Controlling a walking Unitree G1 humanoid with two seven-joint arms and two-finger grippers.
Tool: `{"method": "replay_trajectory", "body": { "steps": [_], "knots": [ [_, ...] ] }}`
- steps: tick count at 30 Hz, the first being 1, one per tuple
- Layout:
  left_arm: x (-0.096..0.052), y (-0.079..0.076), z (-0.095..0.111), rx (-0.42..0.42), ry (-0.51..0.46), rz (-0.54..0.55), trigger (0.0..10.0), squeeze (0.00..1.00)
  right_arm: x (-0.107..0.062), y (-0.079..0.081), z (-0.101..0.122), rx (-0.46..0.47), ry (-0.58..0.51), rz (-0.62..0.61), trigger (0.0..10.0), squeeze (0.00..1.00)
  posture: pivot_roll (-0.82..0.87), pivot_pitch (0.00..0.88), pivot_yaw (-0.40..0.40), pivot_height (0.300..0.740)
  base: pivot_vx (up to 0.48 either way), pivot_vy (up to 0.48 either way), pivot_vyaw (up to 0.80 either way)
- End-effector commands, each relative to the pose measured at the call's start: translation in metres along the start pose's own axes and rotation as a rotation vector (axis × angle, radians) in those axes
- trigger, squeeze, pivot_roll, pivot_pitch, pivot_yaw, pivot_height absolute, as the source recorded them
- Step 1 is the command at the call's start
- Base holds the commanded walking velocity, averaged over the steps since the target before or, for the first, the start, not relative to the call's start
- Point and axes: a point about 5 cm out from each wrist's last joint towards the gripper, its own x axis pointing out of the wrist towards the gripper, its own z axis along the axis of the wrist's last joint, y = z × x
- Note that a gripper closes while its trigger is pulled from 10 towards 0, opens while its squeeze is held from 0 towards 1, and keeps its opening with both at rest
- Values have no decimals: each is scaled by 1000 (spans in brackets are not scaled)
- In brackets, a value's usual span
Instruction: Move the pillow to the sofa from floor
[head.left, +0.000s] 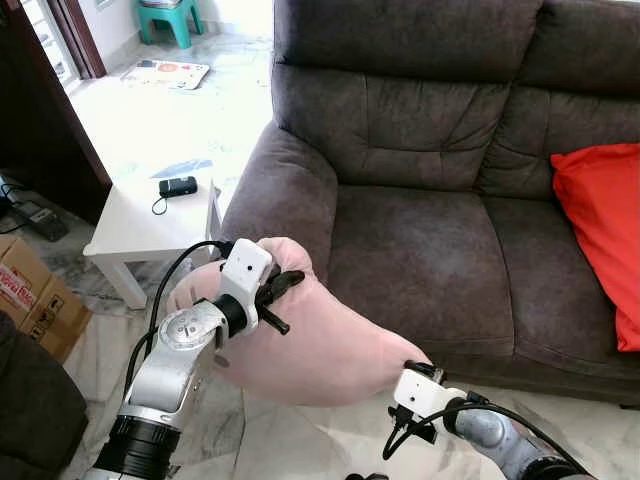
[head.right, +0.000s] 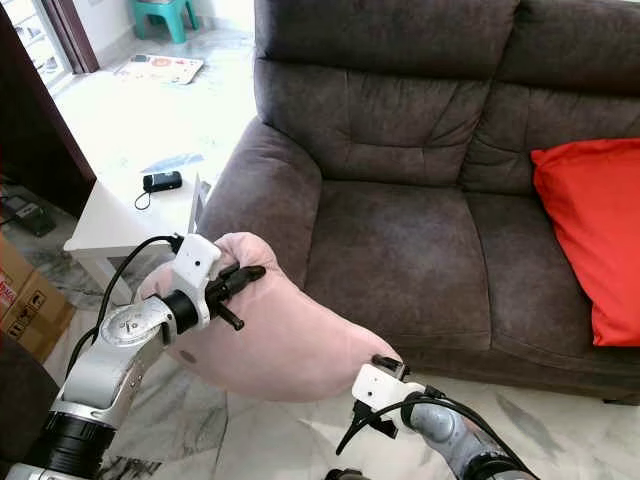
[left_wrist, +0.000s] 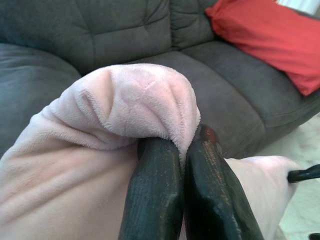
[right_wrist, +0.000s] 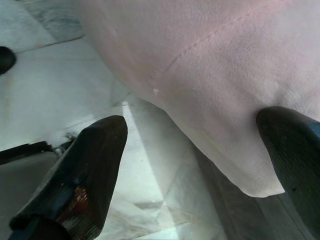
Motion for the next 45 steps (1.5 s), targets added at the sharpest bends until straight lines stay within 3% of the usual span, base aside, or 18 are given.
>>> {"method": "replay_trajectory", "body": {
  "steps": [1,3,10,20,30,45],
  "knots": [
    [1,-7,25,37,-107,-54,10000,0,-3,0,-6,3,10,-21,10000,0,6,81,-52,740,0,0,0],
    [1,-10,24,37,-99,-73,10000,0,-5,-12,-2,64,-35,-103,10000,0,3,82,-53,740,0,0,0],
    [2,-16,23,24,-84,-118,10000,0,-7,-27,-2,42,-22,-207,10000,0,6,82,-55,740,0,0,0],
    [0,-18,20,29,-60,-143,10000,0,-7,-27,-2,16,-11,-212,10000,0,9,83,-60,740,0,0,0],
    [-1,-20,12,35,-18,-163,10000,0,-13,-47,12,45,-132,-291,10000,0,0,82,-62,740,0,0,0],
    [-10,-10,14,76,9,-183,10000,0,-14,-12,-8,-1,-62,10,10000,0,7,79,-68,740,0,0,0]
  ]
}}
